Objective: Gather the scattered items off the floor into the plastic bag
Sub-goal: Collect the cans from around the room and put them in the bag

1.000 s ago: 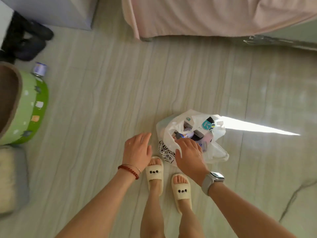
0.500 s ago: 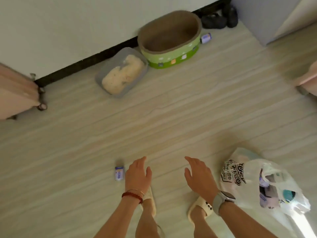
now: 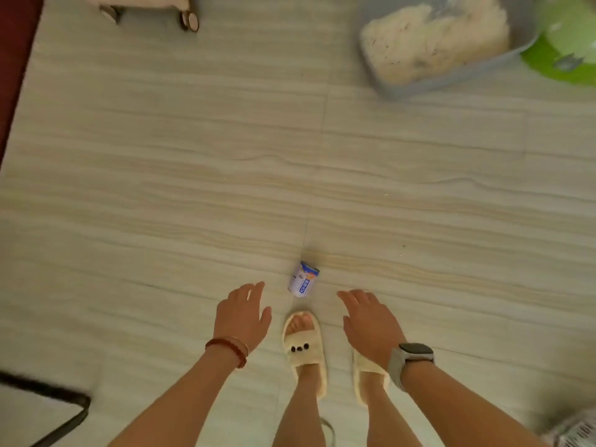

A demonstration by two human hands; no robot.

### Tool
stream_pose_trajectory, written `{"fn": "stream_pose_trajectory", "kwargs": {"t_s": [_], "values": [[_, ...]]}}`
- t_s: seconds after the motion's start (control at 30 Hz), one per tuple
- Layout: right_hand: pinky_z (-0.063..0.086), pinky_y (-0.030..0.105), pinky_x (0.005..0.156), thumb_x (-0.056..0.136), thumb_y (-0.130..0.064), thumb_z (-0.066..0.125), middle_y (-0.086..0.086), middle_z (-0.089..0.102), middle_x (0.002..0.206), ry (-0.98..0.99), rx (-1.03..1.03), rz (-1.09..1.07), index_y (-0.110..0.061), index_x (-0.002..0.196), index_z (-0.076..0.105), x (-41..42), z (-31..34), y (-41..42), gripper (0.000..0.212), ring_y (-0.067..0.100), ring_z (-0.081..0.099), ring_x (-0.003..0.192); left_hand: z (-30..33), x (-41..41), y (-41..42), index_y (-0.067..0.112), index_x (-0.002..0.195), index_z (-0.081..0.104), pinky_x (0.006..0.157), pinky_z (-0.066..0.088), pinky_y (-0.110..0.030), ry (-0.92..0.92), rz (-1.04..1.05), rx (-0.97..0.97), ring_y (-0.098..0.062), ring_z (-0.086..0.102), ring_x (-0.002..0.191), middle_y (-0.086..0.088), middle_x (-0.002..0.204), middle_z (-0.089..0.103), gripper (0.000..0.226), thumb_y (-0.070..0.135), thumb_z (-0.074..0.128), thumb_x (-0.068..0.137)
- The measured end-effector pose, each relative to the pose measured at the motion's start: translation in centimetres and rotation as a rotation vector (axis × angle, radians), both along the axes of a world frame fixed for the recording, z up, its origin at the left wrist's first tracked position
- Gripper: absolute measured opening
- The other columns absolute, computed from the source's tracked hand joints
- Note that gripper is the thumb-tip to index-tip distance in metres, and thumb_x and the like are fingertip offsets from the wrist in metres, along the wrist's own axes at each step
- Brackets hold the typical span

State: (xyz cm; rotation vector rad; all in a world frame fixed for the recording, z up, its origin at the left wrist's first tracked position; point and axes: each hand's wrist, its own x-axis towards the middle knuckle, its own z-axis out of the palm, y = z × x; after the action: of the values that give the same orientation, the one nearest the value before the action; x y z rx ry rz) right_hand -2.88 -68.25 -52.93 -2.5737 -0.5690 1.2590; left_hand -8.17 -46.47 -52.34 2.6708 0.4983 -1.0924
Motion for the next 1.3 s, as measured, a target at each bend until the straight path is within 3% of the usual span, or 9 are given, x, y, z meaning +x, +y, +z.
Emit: {"fn": "stream_pose_trajectory", "kwargs": {"t_s": [0.1,0.17,0.23,0.33,0.4,0.47,0.7,0.93,1.3], "values": [[0.051,0.041,0.074,0.063,-0.013,0.069,0.009,0.059,0.117,-0.085,0.086,0.328,-0.01,0.113,0.058,1.3,-8.8,3.6,0.052,0.032,0.06,0.106,-8.0,-0.1,1.8,0.019,0.141,0.022,0.101,0.035,-0.037,0.064,0.095,-0.016,-0.024,0.035,0.129,-0.006,0.145,0.033,0.052,0.034,0.038,0.094],[0.055,0.043,0.073,0.042,-0.015,0.08,0.007,0.067,0.112,-0.185,-0.006,0.505,-0.014,0.104,0.067,2.0,-15.2,5.2,0.063,0.027,0.065,0.102,-13.4,-0.9,1.9,0.018,0.141,0.023,0.101,0.034,-0.037,0.067,0.191,-0.042,-0.025,0.035,0.129,-0.007,0.144,0.033,0.051,0.032,0.038,0.094],[0.044,0.052,0.093,0.054,-0.016,0.078,0.009,0.054,0.134,-0.234,-0.04,0.601,-0.014,0.124,0.055,2.0,-20.3,7.2,0.074,0.026,0.05,0.124,-17.9,-2.1,1.7,0.017,0.14,0.026,0.101,0.034,-0.037,0.063,0.298,-0.056,-0.025,0.036,0.129,-0.008,0.143,0.034,0.049,0.03,0.038,0.094],[0.008,0.059,0.111,0.084,-0.021,0.056,0.007,0.006,0.156,-0.315,-0.03,0.87,-0.021,0.146,0.007,1.5,-26.9,9.5,0.078,0.029,0.005,0.143,-22.8,-4.6,1.4,0.016,0.139,0.029,0.101,0.033,-0.038,0.047,0.46,-0.054,-0.024,0.036,0.128,-0.008,0.143,0.035,0.047,0.028,0.037,0.094],[0.01,0.058,0.111,0.083,-0.025,0.057,0.007,0.025,0.149,-0.295,-0.051,0.922,-0.023,0.142,0.02,1.1,-29.0,11.1,0.07,0.031,0.018,0.139,-24.2,-6.0,1.4,0.016,0.138,0.031,0.101,0.033,-0.037,0.032,0.528,-0.036,-0.023,0.037,0.127,-0.006,0.143,0.036,0.045,0.027,0.037,0.094],[0.031,0.05,0.106,0.072,-0.029,0.066,0.006,0.053,0.123,-0.34,-0.054,0.844,-0.019,0.124,0.046,1.1,-29.4,12.3,0.056,0.031,0.048,0.117,-24.4,-6.8,1.7,0.016,0.136,0.033,0.1,0.034,-0.036,0.025,0.547,-0.029,-0.022,0.038,0.126,-0.006,0.142,0.038,0.044,0.026,0.037,0.094],[0.046,0.035,0.072,0.073,-0.032,0.067,0.013,0.046,0.112,0.091,0.024,-0.001,-0.01,0.123,0.039,1.5,-20.2,6.1,0.062,0.034,0.055,0.093,-16.9,-4.0,0.9,0.016,0.134,0.037,0.103,0.033,-0.033,-0.056,0.393,-0.061,-0.02,0.043,0.124,-0.003,0.138,0.044,0.041,0.024,0.036,0.094],[0.049,0.03,0.071,0.074,-0.027,0.072,0.01,0.043,0.117,0.084,0.076,-0.474,-0.011,0.127,0.037,2.6,-4.2,-0.4,0.065,0.028,0.057,0.093,-3.6,3.5,-4.1,0.01,0.118,0.056,0.091,0.044,-0.042,-0.29,0.099,-0.214,-0.03,0.058,0.107,-0.011,0.118,0.062,0.046,0.026,0.031,0.083],[0.048,0.033,0.082,0.076,-0.036,0.067,0.004,0.055,0.118,-0.17,0.252,-1.218,-0.017,0.127,0.036,-3.8,21.8,-12.2,0.063,0.023,0.056,0.103,20.7,7.0,-16.7,0.015,0.131,0.043,0.095,0.038,-0.038,-0.419,-0.434,-0.259,-0.026,0.05,0.115,-0.007,0.127,0.054,0.039,0.021,0.04,0.092]]}}
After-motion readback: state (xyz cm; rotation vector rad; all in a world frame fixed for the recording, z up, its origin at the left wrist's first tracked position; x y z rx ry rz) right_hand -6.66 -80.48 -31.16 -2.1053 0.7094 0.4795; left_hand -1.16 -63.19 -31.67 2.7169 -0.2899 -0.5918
